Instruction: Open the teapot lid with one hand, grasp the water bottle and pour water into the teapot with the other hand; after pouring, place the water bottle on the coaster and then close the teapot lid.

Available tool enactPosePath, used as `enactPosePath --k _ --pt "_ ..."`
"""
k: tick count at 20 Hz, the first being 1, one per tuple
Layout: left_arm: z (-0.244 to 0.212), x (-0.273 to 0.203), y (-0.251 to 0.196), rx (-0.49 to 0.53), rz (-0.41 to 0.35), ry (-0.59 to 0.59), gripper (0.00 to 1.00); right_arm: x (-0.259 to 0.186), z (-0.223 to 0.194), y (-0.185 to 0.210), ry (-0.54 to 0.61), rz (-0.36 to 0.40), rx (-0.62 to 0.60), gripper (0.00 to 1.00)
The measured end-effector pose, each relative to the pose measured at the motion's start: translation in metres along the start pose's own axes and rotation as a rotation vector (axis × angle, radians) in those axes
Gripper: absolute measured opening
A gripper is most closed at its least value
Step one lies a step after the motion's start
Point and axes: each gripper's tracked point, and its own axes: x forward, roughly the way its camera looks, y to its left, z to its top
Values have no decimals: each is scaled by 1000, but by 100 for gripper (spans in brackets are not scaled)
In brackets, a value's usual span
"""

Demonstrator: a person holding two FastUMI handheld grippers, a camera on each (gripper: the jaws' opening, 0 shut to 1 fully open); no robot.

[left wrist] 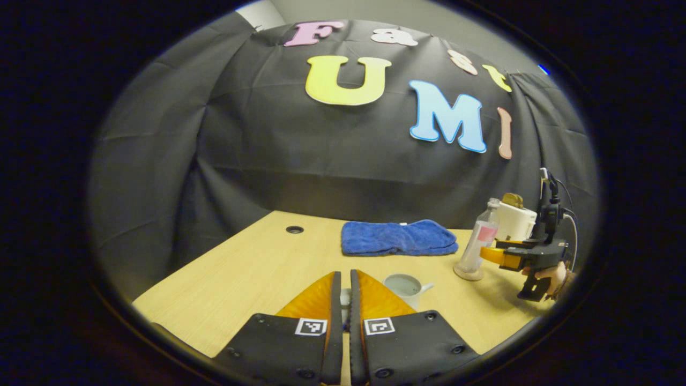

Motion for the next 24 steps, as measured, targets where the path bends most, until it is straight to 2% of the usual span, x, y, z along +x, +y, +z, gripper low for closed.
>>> enactPosePath --k 3,5,8,11,12,13,16,17,18,24 --pt "8 14 -20 25 -41 -8 14 -28 2 0 -28 9 11 94" --pt "8 25 -32 35 -65 -6 11 -45 1 3 -45 11 0 94" --pt "6 39 -46 56 -90 -8 14 -65 -1 7 -81 -2 -18 93" --pt "4 51 -57 81 -103 -13 12 -77 2 13 -109 -17 -50 94" --pt "3 54 -61 83 -108 -15 14 -81 4 17 -121 -22 -55 93" --pt "2 58 -63 85 -111 -16 11 -85 6 18 -128 -27 -60 94" --pt "-6 67 -72 91 -114 -9 12 -96 8 29 -146 -29 -76 93" --pt "-9 69 -73 95 -113 -3 14 -98 9 32 -151 -26 -78 94" --pt "-11 72 -74 99 -108 0 12 -100 9 35 -153 -22 -79 94" --pt "-22 81 -78 111 -100 16 14 -104 6 39 -152 -10 -19 93"
